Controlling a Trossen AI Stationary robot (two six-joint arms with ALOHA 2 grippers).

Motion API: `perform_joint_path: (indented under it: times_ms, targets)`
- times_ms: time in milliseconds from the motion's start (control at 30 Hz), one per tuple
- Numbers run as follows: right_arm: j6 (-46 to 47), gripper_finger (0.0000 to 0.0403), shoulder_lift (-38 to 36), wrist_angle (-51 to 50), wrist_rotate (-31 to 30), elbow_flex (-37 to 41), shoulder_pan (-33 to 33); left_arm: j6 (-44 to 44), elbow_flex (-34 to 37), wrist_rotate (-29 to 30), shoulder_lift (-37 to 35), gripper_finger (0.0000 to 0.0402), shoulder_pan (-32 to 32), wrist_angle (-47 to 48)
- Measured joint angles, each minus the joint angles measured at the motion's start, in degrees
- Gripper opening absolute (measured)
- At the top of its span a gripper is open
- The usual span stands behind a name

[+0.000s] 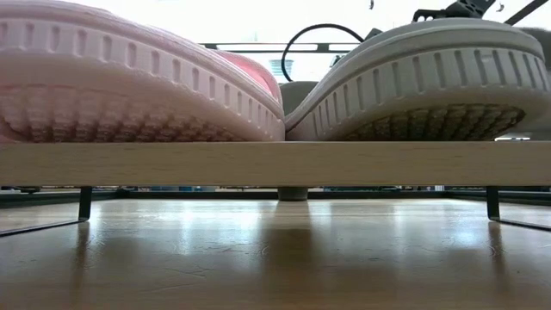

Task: Pick and place slides into the shelf
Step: Put the gray slide on the shelf

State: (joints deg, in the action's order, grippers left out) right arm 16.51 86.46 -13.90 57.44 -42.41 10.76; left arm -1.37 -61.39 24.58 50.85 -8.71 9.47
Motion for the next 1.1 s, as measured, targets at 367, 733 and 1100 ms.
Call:
perform_joint_path:
  times_ms: [367, 733, 1100]
  targets:
    - [-0.80, 0.0024, 0.00, 0.77, -1.98, 0.30, 1.56, -1.40, 0.00, 0.00, 0.00, 0.0146, 0.02, 0.00]
    - [1.94, 0.0024, 0.00, 0.74, 1.26, 0.33, 1.64, -1.46, -0.02, 0.00, 0.00, 0.0146, 0.00, 0.00]
    - [-0.17, 0.0025, -0.04, -2.61, -0.61, 0.93, 1.64, -1.33, -0.02, -0.02, 0.00, 0.0146, 0.00, 0.04]
